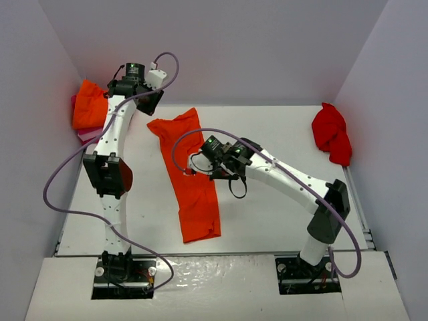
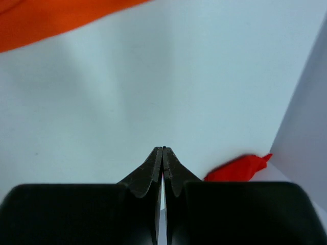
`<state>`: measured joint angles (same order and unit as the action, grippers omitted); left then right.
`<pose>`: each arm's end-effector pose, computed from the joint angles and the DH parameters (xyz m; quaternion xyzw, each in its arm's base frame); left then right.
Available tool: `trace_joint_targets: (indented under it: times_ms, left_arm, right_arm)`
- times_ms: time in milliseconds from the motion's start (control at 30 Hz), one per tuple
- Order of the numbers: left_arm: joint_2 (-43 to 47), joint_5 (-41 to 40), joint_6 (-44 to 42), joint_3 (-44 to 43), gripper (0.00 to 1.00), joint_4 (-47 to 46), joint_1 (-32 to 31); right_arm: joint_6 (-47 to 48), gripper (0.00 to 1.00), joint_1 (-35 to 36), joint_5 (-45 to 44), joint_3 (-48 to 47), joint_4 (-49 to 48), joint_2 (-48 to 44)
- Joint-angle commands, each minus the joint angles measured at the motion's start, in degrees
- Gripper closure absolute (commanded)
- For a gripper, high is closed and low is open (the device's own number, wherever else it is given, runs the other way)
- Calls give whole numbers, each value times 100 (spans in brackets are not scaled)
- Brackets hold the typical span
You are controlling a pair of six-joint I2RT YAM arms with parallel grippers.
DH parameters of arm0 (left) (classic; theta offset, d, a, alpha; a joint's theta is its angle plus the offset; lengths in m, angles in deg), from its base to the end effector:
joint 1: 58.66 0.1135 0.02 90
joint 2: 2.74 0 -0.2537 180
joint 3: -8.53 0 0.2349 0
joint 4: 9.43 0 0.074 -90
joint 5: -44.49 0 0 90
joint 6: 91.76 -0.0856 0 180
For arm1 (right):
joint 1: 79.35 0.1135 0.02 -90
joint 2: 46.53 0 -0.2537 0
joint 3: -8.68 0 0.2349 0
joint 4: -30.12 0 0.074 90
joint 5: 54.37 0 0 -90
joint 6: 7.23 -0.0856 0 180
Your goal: Fold and stack the t-shirts
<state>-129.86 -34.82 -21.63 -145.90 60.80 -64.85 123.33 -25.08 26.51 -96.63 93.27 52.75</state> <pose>0.4930 -0.0694 0.3159 0.2420 0.8809 -0.0374 0.4050 0.2333 0.3010 0.2554 -0.6887 0.6635 -0.0420 0.2892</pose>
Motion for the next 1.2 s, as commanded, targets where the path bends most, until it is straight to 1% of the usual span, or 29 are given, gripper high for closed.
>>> trace_joint_targets:
  times_ms: [0,167,267,433,567,667,767,900,1033,1167]
  left_arm:
    - [-286,-166,-96,-120,64,486,-139]
    - [-1087,-270,-173,-714,65,809,-324]
    - [-1529,-446,-282,-1034,70,917,-419]
    - [-2122,-652,-501,-1427,72,965,-573]
    - [-2602,-891,-839,-1669,71,860,-777]
    - [-2932,-992,-1208,-1796,66,801,-1029]
    - [-3074,-890,-1561,-1740,63,743,-1300]
    - [-3049,-443,-1988,-1564,61,653,-1638]
    - [-2978,98,-2077,-1550,59,364,-1867]
    - [-2874,324,-2036,-1585,57,-91,-1910]
  right_arm:
    - [53,99,-216,-603,-255,-78,-567]
    - [23,99,-380,-628,-7,-136,-803]
    - [-28,100,-512,-600,146,-180,-905]
    - [-114,100,-721,-464,272,-210,-969]
    - [-143,100,-800,-383,330,-237,-947]
    - [-153,100,-860,-290,378,-250,-827]
    - [-153,100,-911,-260,389,-287,-705]
    - [-157,100,-1021,-187,322,-317,-509]
    - [-180,100,-1111,-107,245,-317,-375]
    - [-180,100,-1140,-106,224,-336,-273]
